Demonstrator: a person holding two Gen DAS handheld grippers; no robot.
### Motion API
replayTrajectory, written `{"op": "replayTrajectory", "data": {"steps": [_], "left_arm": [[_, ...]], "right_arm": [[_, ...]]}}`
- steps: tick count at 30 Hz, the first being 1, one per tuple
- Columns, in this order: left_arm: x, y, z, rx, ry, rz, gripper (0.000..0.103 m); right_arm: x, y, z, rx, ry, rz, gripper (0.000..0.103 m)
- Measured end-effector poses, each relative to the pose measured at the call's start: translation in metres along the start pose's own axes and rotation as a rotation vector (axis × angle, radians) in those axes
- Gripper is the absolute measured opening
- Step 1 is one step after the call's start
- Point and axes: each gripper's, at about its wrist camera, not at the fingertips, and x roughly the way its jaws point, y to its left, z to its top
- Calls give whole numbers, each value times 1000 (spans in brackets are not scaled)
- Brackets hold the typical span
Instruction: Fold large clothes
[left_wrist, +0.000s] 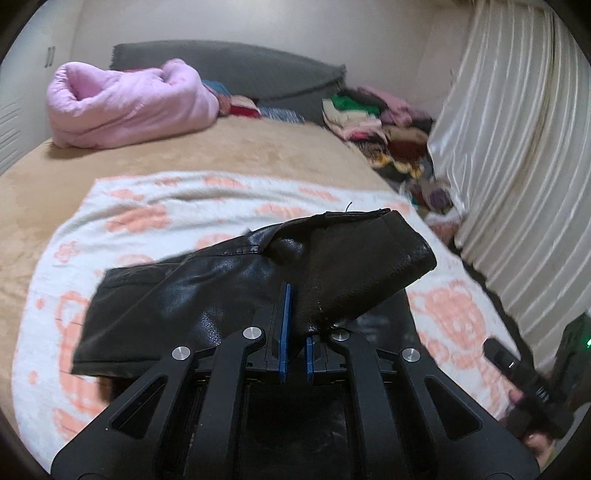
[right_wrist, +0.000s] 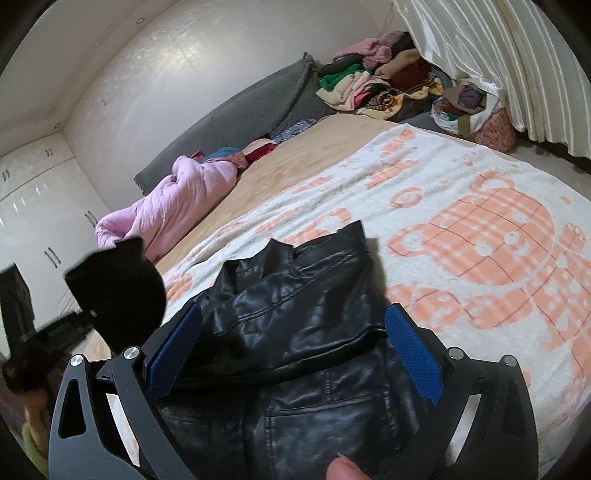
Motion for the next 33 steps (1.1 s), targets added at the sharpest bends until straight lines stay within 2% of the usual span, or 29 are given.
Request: {"op": "replayTrajectory", "data": {"steps": [5, 13, 20, 21, 22, 23, 24, 25, 29, 31, 33], "left_arm": [[37, -14, -28, 39, 76, -5, 2], [83, -25, -76, 140, 213, 50, 6], [91, -27, -105, 224, 247, 83, 12], [89, -27, -108, 248, 240, 84, 15], [88, -28, -109, 266, 237, 88, 28], [87, -29, -111, 286, 241, 88, 47], [86, -28, -112, 291, 250, 64, 95], [81, -28, -114, 294, 234, 33, 86], [71, -33, -121, 351, 236, 13, 86], [62, -28, -121, 335, 235, -11, 88], [50, -18, -117, 303, 225, -38, 90]], "right_arm": [[0, -20, 1, 48, -3, -11, 99], [14, -37, -4, 75, 39, -17, 99], [38, -28, -11, 37, 119, 1, 99], [41, -26, -12, 32, 132, 12, 99], [47, -21, -13, 27, 151, 29, 99], [53, -17, -14, 24, 177, 51, 99], [59, -13, -15, 23, 200, 70, 99], [67, -8, -18, 24, 236, 99, 99], [94, 9, -27, 60, 342, 193, 99], [107, 19, -30, 67, 384, 229, 98], [118, 28, -32, 45, 414, 223, 93]]}}
